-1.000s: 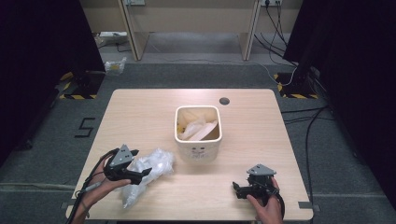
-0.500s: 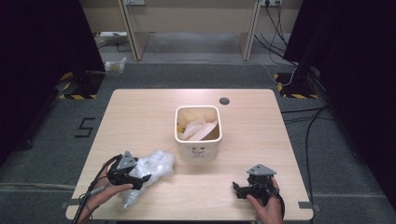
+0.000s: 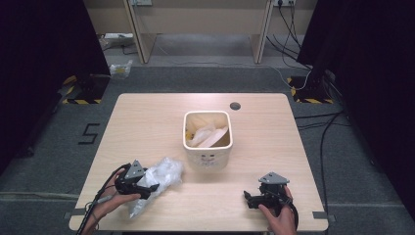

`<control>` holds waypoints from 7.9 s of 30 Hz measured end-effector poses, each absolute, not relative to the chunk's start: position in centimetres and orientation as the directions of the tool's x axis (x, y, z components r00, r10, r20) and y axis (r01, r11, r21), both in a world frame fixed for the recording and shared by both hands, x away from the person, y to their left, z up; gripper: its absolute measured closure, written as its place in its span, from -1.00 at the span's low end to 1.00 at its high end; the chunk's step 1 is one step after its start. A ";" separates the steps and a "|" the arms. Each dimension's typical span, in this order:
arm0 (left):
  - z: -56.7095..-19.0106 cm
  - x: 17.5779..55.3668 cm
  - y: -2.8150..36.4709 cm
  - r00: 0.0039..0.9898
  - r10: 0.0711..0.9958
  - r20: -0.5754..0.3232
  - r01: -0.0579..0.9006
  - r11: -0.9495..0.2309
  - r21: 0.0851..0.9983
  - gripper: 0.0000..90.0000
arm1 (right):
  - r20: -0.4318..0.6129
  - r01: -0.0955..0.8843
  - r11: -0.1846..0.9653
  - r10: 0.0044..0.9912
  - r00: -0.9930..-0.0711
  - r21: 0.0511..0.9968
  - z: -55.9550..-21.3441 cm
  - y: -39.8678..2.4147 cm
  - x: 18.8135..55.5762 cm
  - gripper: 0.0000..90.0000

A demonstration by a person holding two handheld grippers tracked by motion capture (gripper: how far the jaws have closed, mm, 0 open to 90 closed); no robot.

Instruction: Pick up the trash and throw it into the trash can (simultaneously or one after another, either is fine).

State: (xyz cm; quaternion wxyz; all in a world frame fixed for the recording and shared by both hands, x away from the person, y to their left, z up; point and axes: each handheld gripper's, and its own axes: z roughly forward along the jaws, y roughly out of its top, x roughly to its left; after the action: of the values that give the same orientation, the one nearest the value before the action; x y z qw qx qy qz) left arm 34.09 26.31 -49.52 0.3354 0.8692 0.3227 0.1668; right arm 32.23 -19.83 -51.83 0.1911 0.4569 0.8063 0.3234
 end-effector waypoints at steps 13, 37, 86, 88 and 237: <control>-49.4 33.8 26.2 0.727 0.681 0.081 0.447 -0.560 0.698 -0.28 | -0.011 0.614 0.372 0.861 -0.509 0.696 -51.8 -19.8 32.2 -0.99; -49.2 33.4 26.4 0.710 0.704 0.025 0.484 -0.514 0.708 -0.67 | -0.017 0.608 0.383 0.855 -0.518 0.696 -51.8 -19.8 32.2 -0.99; -40.5 35.4 29.4 0.701 0.711 0.062 0.353 -0.421 0.836 0.55 | -0.016 0.607 0.382 0.855 -0.519 0.697 -51.8 -19.8 32.3 -0.99; -40.0 35.7 29.4 0.700 0.711 0.064 0.346 -0.416 0.841 0.55 | -0.017 0.607 0.382 0.855 -0.519 0.697 -51.8 -19.8 32.3 -0.99; -38.5 50.4 9.2 0.812 0.572 0.113 0.406 -0.693 0.596 0.53 | -0.013 0.603 0.392 0.845 -0.535 0.695 -51.8 -19.8 32.2 -0.99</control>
State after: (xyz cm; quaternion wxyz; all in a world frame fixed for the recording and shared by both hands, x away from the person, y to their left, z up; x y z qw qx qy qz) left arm 50.43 9.23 -38.47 0.2844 0.9084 0.2692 0.1467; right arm 32.20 -19.77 -51.81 0.1860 0.4448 0.8134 0.3255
